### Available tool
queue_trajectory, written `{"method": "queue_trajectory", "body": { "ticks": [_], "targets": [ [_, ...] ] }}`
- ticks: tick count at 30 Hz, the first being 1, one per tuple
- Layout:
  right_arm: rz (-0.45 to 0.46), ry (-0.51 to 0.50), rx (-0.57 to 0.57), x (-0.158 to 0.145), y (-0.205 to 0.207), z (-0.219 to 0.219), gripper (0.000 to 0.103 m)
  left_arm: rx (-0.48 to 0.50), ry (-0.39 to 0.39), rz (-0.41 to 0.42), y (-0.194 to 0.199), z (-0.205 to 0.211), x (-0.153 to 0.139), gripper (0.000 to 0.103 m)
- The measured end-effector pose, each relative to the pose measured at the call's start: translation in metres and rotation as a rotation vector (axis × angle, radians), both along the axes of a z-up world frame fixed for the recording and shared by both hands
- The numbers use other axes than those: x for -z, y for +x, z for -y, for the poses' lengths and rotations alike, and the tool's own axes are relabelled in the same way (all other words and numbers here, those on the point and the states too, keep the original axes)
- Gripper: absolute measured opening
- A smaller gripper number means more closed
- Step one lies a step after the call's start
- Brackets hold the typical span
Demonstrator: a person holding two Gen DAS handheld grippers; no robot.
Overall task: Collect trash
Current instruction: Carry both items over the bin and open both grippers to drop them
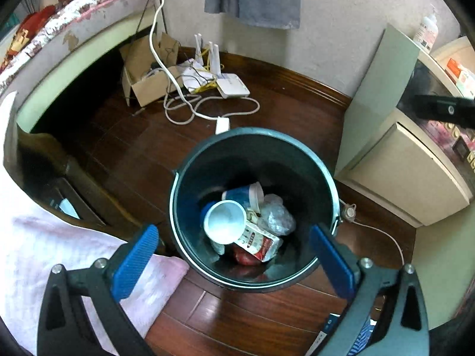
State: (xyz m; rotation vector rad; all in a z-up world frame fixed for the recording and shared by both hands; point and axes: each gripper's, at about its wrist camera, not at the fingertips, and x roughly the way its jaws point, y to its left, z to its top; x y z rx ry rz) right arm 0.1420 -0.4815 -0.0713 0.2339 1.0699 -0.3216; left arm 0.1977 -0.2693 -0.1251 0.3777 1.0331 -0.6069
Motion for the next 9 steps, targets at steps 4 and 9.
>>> {"method": "queue_trajectory", "body": {
  "ticks": [4, 9],
  "targets": [
    [0.007, -0.022, -0.017, -0.005, -0.001, -0.007, 0.103, -0.022, -0.050, 0.042, 0.000, -0.010, -0.019, 0.102],
    [0.016, -0.032, -0.067, -0.011, 0.002, -0.029, 0.103, -0.085, -0.120, 0.092, 0.001, -0.037, -0.055, 0.102]
  ]
}}
